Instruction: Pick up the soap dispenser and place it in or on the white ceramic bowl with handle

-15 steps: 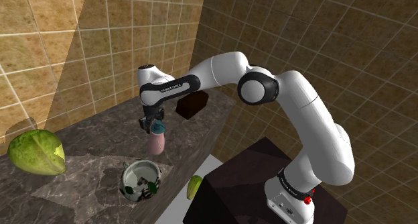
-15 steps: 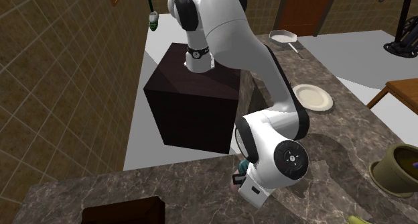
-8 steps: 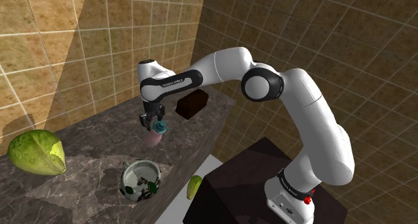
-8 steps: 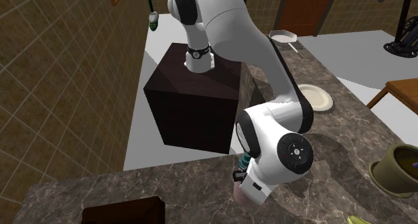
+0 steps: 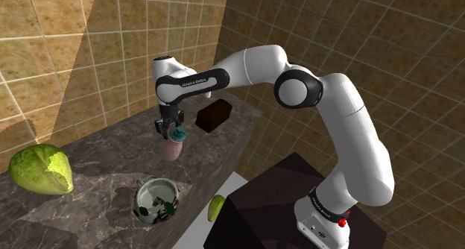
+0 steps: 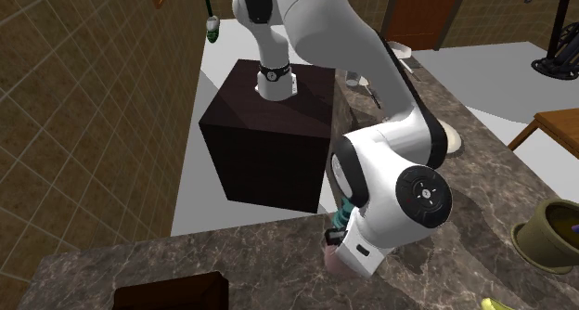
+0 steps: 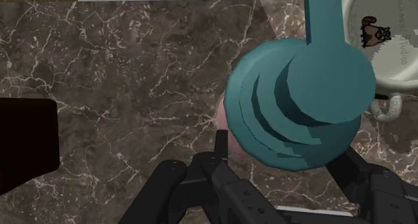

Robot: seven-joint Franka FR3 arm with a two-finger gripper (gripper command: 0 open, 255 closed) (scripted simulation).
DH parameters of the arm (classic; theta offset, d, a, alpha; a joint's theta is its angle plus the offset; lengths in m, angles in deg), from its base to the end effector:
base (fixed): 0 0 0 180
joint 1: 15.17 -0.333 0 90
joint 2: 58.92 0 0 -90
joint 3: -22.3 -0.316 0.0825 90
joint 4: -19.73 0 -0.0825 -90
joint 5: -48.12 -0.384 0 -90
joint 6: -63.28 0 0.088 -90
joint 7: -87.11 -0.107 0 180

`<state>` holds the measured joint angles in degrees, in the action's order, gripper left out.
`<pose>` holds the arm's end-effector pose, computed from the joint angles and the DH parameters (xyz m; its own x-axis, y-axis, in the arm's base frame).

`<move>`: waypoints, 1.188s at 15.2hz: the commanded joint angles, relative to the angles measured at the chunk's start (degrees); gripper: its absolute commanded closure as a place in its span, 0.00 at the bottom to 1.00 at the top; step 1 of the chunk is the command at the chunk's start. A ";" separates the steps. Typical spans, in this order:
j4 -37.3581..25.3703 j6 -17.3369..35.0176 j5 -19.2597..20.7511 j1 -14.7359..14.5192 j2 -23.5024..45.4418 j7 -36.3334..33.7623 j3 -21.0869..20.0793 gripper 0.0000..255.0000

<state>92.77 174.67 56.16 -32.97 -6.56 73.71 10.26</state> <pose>0.6478 0.3212 0.1891 0.9324 0.2799 -0.2285 0.2882 -0.9576 0.0028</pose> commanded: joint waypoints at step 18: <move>-1.88 -9.55 -1.14 0.55 -7.73 0.33 -0.93 1.00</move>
<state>91.23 165.73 55.07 -32.44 -14.02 74.00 9.36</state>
